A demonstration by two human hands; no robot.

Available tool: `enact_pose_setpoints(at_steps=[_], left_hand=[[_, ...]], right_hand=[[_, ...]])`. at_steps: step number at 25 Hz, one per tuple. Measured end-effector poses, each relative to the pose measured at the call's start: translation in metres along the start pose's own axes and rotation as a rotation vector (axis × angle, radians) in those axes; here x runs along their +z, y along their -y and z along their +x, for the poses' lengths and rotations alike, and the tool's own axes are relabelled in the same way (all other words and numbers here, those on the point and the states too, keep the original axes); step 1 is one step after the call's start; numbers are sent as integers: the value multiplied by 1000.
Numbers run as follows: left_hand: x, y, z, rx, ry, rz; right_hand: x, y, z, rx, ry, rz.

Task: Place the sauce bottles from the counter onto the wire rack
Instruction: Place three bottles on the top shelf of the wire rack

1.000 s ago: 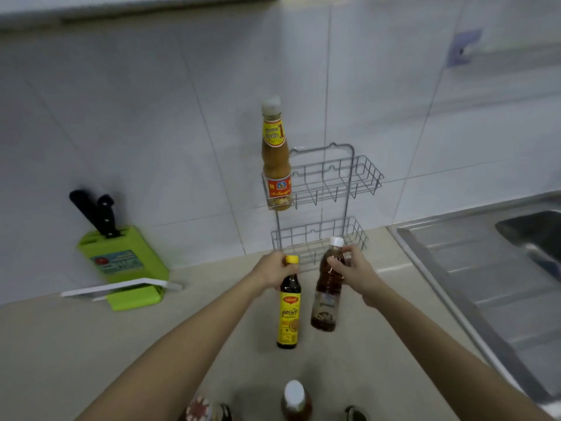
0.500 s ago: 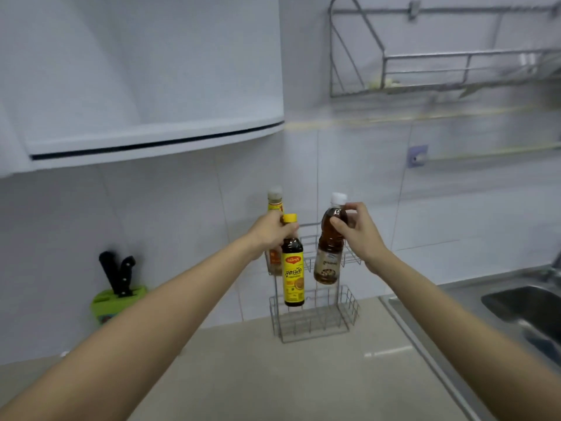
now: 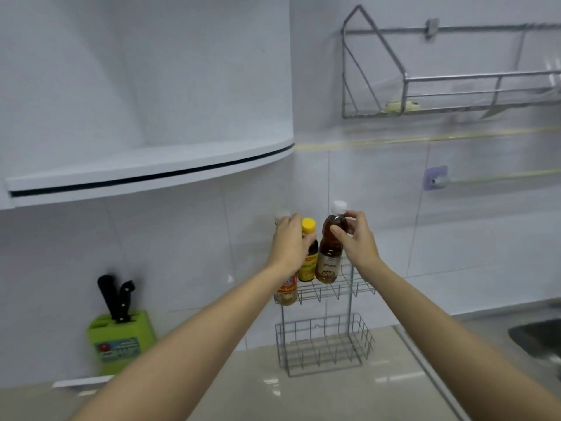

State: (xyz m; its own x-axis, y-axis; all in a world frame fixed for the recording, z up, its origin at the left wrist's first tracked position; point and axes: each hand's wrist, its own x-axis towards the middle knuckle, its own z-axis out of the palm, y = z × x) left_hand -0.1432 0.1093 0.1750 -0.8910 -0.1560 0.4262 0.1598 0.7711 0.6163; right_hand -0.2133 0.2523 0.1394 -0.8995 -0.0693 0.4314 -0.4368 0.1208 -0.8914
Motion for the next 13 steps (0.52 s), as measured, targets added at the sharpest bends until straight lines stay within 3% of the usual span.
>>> enact_pose_setpoints(at_steps=[13], left_hand=[[21, 2, 5, 93, 12, 316]], right_hand=[[-2, -49, 2, 92, 247, 94]])
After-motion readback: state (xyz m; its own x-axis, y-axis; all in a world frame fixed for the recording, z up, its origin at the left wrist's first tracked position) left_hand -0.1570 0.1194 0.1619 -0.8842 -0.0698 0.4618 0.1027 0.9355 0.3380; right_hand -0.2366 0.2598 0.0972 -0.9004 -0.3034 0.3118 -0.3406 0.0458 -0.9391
